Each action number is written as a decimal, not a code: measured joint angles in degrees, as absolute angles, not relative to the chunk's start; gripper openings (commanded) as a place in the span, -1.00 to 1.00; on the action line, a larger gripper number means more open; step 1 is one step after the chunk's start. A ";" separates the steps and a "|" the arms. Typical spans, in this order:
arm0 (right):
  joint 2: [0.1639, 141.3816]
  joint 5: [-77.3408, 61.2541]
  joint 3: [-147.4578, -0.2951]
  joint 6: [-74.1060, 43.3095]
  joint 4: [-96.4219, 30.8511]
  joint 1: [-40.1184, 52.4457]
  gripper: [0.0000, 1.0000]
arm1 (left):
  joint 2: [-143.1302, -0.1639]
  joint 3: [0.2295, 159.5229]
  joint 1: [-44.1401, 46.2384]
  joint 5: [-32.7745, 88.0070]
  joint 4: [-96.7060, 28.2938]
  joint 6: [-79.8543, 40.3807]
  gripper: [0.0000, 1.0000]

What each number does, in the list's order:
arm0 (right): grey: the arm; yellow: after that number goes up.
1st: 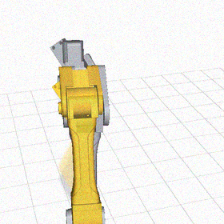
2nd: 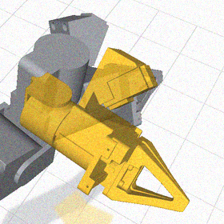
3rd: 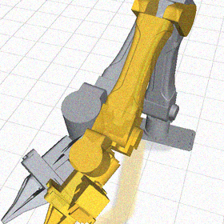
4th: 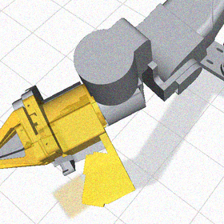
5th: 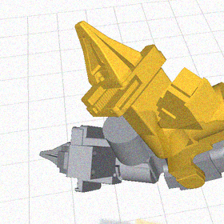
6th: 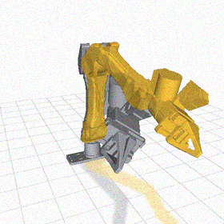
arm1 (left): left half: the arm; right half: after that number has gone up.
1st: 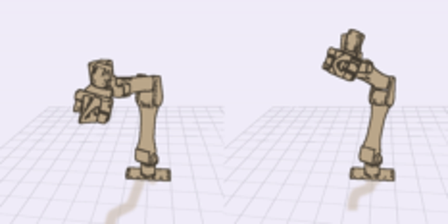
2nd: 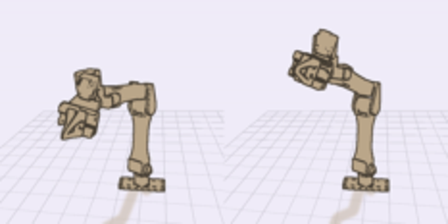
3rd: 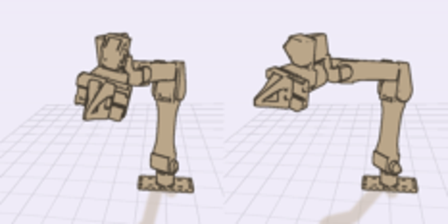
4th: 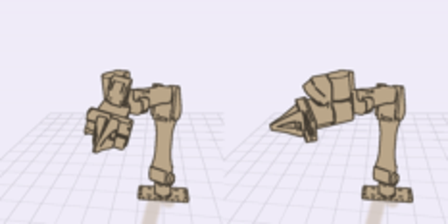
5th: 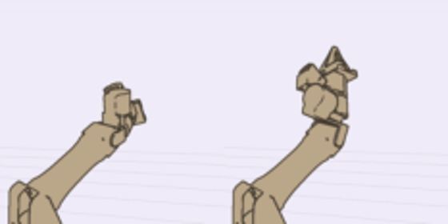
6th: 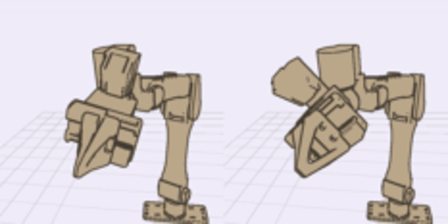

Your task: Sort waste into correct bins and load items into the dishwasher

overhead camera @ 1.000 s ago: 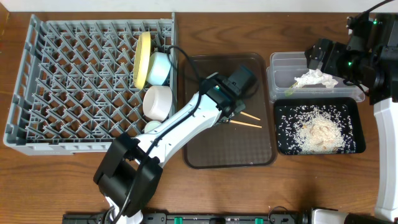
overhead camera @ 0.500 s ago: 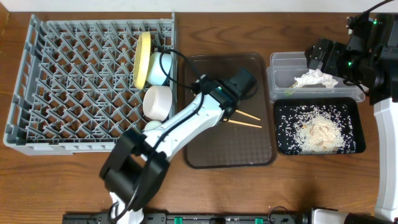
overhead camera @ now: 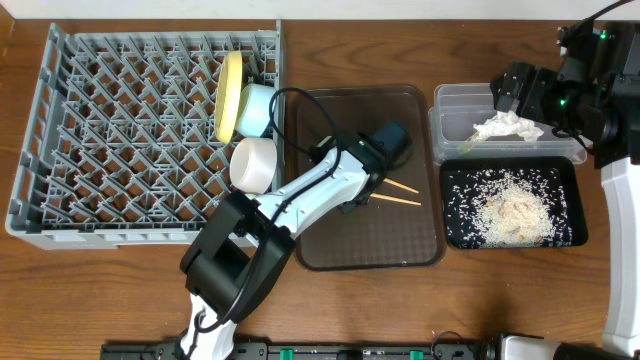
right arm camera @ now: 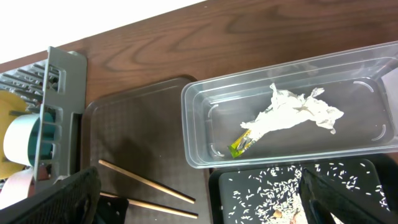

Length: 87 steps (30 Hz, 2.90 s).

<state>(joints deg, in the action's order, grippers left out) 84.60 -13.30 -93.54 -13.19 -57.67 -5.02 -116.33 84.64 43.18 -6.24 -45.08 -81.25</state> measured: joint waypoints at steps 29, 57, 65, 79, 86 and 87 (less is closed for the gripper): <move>84.60 -13.30 -93.54 -13.19 -57.67 -5.02 0.99 | -119.77 84.62 41.30 1.83 -41.41 -82.52 -0.31; 84.60 -13.30 -93.54 -13.19 -57.67 -5.02 0.98 | -120.20 84.62 40.97 0.91 -36.97 -80.82 -0.22; 84.60 -13.30 -93.54 -13.19 -57.67 -5.02 0.99 | -120.25 84.62 40.97 2.07 -38.76 -80.99 -0.22; 84.60 -13.30 -93.54 -13.19 -57.67 -5.02 0.99 | -120.25 84.55 40.93 5.93 -28.71 -79.40 -0.24; 84.60 -13.30 -93.54 -13.19 -57.67 -5.02 0.98 | -120.25 84.55 40.93 5.21 -31.66 -78.61 -0.24; 84.60 -13.30 -93.54 -13.19 -57.67 -5.02 0.99 | -120.25 84.55 40.93 5.15 -31.86 -78.54 -0.24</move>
<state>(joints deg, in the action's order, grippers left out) 84.60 -13.30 -93.54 -13.19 -57.67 -5.02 -120.25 84.55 40.93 5.15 -31.86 -78.54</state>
